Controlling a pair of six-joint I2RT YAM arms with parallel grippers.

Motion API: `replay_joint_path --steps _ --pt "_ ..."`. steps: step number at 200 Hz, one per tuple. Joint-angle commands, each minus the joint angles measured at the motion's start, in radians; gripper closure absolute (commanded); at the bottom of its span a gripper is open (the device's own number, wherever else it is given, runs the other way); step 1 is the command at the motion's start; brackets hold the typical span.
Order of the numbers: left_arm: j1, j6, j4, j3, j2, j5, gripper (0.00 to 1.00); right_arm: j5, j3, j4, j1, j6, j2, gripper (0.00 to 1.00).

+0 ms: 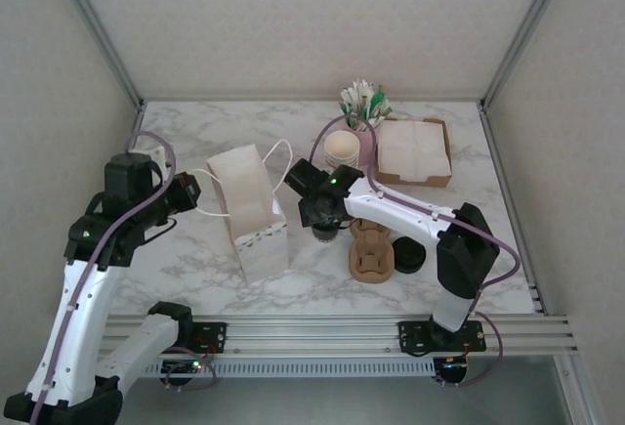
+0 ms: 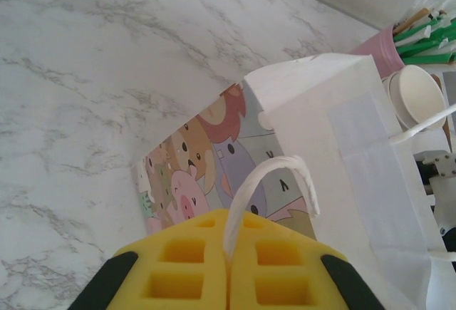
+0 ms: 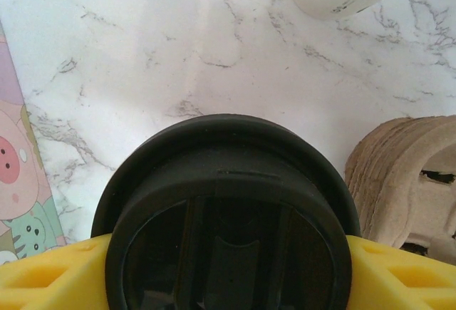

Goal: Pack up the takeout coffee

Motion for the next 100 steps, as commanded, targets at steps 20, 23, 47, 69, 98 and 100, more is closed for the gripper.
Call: replay_joint_path --steps 20,23,47,69,98,100 --pt "0.011 0.045 0.065 -0.029 -0.018 0.116 1.00 -0.017 -0.084 -0.201 -0.032 -0.014 0.055 0.27" --pt "0.011 0.046 0.069 -0.031 -0.020 0.119 1.00 -0.021 -0.083 -0.199 -0.034 -0.014 0.050 0.27" --pt "0.010 0.057 0.095 -0.051 -0.042 0.116 1.00 -0.028 -0.064 -0.205 -0.044 -0.012 0.023 0.27" --pt "0.011 0.065 0.121 -0.072 -0.058 0.102 1.00 -0.038 -0.048 -0.210 -0.051 -0.017 0.014 0.26" --pt "0.010 0.069 0.134 -0.091 -0.068 0.080 1.00 -0.049 -0.024 -0.217 -0.061 -0.022 0.011 0.26" --pt "0.011 0.071 0.135 -0.093 -0.068 0.078 1.00 -0.048 -0.023 -0.218 -0.060 -0.023 0.009 0.26"
